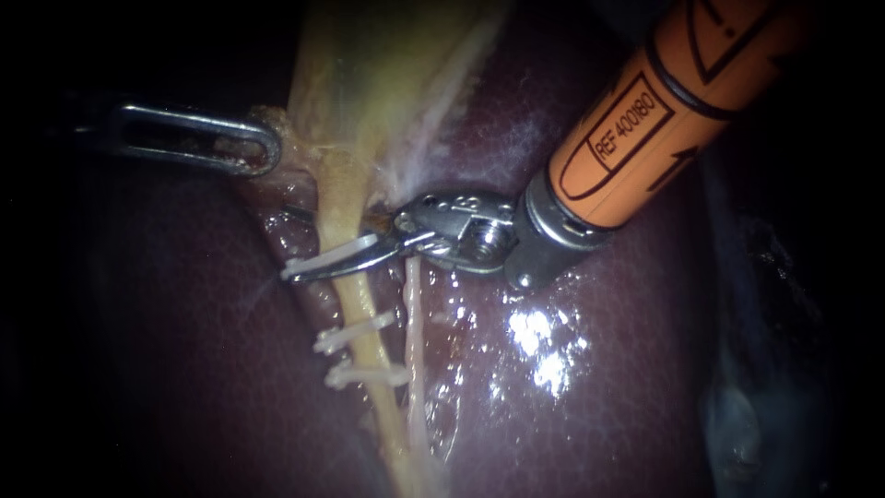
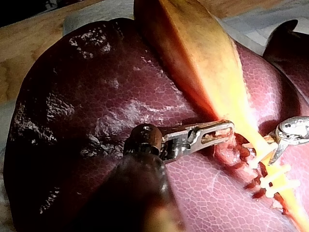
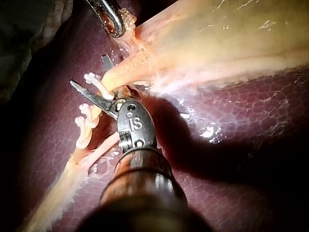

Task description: Go to the cutting position left tube

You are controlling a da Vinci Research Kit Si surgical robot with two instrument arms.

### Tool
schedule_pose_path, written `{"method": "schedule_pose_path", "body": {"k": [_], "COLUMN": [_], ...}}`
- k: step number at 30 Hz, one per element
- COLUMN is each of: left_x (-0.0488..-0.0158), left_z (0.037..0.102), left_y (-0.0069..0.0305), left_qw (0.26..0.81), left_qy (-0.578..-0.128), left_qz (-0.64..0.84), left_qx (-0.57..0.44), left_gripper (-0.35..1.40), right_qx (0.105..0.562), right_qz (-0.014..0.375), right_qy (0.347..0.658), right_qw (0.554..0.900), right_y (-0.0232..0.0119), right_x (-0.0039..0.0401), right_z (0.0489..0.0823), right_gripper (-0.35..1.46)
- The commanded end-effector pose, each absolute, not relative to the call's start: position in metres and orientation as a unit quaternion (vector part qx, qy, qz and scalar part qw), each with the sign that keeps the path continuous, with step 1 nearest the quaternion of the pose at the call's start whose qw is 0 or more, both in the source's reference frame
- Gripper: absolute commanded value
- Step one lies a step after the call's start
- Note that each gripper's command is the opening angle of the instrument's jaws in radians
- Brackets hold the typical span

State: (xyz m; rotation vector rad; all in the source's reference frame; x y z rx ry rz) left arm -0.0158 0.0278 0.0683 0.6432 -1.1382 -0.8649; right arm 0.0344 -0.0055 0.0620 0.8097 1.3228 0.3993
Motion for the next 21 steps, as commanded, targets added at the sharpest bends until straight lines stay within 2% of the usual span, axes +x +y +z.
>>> {"method": "schedule_pose_path", "body": {"k": [1, 8, 14, 21], "left_x": [-0.0158, -0.0157, -0.0151, -0.0147], "left_z": [0.0683, 0.0682, 0.0679, 0.0675], "left_y": [0.0278, 0.0279, 0.0282, 0.0286], "left_qw": [0.708, 0.708, 0.708, 0.707], "left_qy": [-0.513, -0.513, -0.513, -0.513], "left_qz": [-0.389, -0.389, -0.389, -0.387], "left_qx": [0.290, 0.290, 0.293, 0.296], "left_gripper": [-0.35, -0.35, -0.35, -0.35], "right_qx": [0.363, 0.366, 0.414, 0.473], "right_qz": [0.179, 0.179, 0.193, 0.193], "right_qy": [0.593, 0.592, 0.575, 0.504], "right_qw": [0.696, 0.695, 0.679, 0.697], "right_y": [-0.0055, -0.0057, -0.0067, -0.0097], "right_x": [0.0345, 0.0344, 0.0338, 0.0334], "right_z": [0.0621, 0.0621, 0.0626, 0.0640], "right_gripper": [1.35, 1.35, 1.35, 1.34]}}
